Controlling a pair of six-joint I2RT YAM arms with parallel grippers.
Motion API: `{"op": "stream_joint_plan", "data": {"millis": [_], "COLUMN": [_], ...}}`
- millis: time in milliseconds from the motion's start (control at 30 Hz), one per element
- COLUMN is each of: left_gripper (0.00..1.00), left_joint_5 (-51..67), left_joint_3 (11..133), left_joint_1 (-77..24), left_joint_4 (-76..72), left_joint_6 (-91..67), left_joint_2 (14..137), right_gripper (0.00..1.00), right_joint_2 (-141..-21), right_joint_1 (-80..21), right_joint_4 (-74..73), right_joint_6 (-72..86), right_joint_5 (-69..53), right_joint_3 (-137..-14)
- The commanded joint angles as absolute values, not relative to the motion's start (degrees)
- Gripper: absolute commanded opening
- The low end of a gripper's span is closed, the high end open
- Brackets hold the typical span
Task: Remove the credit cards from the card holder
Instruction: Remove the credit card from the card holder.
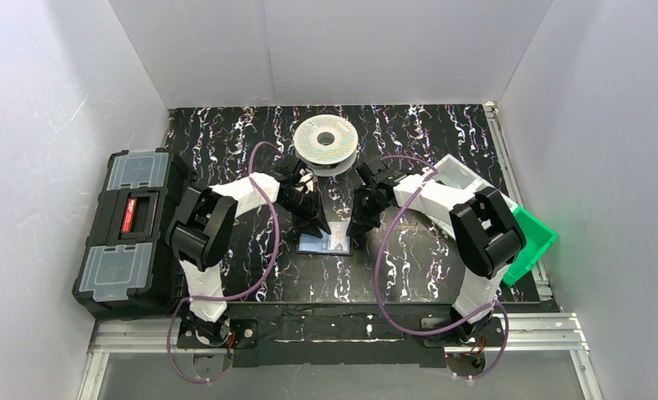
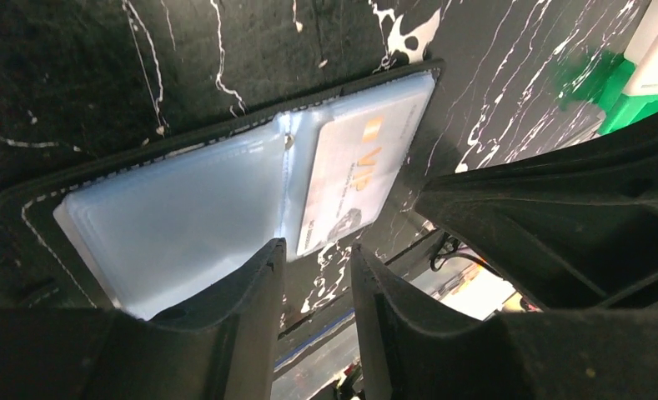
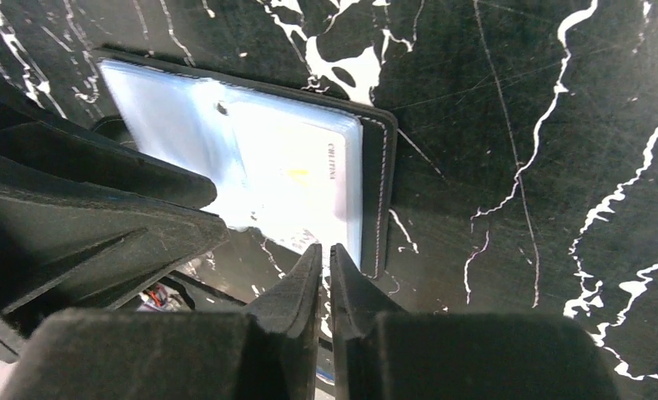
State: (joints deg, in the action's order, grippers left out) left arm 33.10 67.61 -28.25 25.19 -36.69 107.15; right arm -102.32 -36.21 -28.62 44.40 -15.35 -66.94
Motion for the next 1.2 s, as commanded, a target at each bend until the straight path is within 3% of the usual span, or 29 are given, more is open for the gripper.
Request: {"op": "stream_joint_plan", "data": {"millis": [0, 367, 1167], "left_gripper": [0.34, 0.32, 0.21], "left_joint_5": [35.1, 35.3, 40.5], "left_joint_3": [69.0, 67.8, 62.4], "left_joint_1": [-28.3, -28.3, -26.5], "left_joint_4": [23.3, 21.7, 16.5], "left_joint_6": [-37.3, -37.3, -40.0], "left_joint_2": [108.1, 110.2, 105.9], "right_gripper": [0.13, 0.07, 0.08], "right_joint_2": [-104.1, -107.9, -113.6], "right_joint_1": [-36.9, -37.5, -39.1], "right_joint_4": [-28.4, -28.7, -30.8], "right_joint_6": [43.4, 43.1, 43.4], "right_joint_5": [-14.4, -14.0, -14.7], "right_joint_3": [-68.2, -69.6, -72.4]}}
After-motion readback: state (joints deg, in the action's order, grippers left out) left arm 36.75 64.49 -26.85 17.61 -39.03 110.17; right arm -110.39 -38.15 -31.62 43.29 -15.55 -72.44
